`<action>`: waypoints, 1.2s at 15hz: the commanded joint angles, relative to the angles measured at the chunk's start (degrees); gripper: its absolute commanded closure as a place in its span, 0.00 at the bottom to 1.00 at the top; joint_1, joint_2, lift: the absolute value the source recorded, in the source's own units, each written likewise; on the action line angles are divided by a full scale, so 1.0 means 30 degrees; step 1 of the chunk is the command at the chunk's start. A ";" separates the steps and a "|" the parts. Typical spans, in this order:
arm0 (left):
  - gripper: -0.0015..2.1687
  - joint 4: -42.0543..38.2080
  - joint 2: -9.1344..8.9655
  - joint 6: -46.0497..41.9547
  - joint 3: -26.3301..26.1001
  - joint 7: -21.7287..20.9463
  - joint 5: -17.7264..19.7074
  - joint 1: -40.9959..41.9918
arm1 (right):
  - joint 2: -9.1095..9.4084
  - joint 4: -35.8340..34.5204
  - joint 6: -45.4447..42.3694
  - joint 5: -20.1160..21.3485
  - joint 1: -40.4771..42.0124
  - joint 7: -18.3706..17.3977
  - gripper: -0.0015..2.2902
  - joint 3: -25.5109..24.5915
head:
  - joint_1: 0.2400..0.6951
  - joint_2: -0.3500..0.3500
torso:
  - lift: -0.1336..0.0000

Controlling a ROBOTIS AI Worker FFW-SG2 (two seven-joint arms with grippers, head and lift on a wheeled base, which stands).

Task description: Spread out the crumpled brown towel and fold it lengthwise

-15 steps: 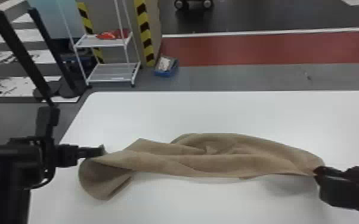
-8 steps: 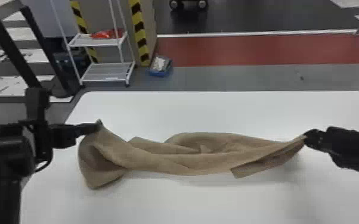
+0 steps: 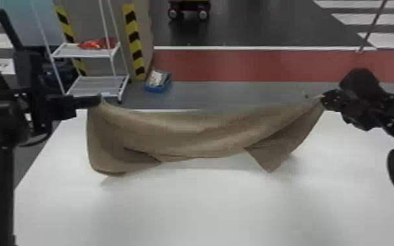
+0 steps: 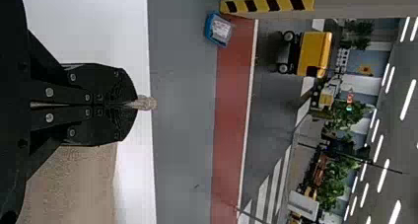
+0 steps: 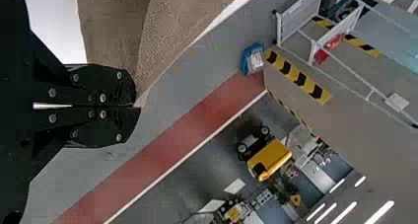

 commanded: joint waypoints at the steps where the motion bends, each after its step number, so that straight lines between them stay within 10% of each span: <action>1: 0.87 -0.1288 0.0010 0.0044 0.0685 -0.0087 0.0899 0.0214 | -0.0436 -0.0449 0.1225 -0.0896 -0.0655 -0.0003 0.98 -0.0479 | 0.73 0.51 | 0.08; 6: 0.87 -0.7821 0.0068 -0.0190 0.4669 -0.0204 0.4532 0.7597 | -0.2399 -0.6836 0.0874 -0.2947 0.6230 0.0817 0.98 -0.2970 | 0.71 0.50 | 0.08; 12: 0.86 -0.8026 -0.1367 -0.6811 0.4288 -0.1288 0.5030 1.3954 | -0.2018 -0.8535 -0.2700 -0.1863 1.2148 0.2370 0.98 -0.2471 | 1.00 0.57 | 0.08; 13: 0.77 -0.7792 -0.1367 -0.7456 0.4171 -0.1434 0.4737 1.4335 | -0.2018 -0.8477 -0.2700 -0.1746 1.2294 0.2663 0.98 -0.2384 | 1.00 0.57 | 0.08; 15: 0.03 -0.7587 -0.1338 -0.8335 0.4288 -0.1991 0.4473 1.4599 | -0.2047 -0.8359 -0.2759 -0.1717 1.2265 0.2926 0.98 -0.2384 | 1.00 0.57 | 0.08; 18: 0.01 -0.7733 -0.1162 -0.8335 0.5021 -0.3017 0.3741 1.4716 | -0.2047 -0.8301 -0.2876 -0.1570 1.2236 0.3717 0.98 -0.2384 | 1.00 0.58 | 0.08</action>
